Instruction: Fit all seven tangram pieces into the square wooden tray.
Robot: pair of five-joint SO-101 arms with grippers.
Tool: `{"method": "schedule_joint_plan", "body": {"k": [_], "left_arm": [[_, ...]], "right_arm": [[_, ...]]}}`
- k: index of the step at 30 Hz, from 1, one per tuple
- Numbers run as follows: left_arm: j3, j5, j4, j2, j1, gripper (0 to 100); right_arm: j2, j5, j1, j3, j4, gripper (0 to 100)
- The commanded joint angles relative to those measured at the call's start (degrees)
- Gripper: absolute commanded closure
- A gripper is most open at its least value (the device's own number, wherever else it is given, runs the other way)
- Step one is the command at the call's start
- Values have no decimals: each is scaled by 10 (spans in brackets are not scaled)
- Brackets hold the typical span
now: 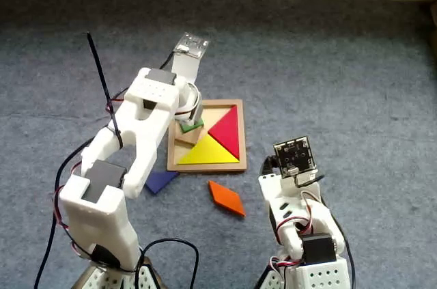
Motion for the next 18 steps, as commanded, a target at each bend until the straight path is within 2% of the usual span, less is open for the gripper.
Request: {"method": "schedule_joint_plan", "body": {"k": [1,8,18], "left_arm": [[-4,3,4,-34,-12,818],[-2,4,54,-72,-50,818],[-57,3,62,51,-43,814]], "right_arm": [[-7,20,-5,4,-15,964],[-7,21,-5,4,-15,964],[-7,22,-5,4,-15,964]]}}
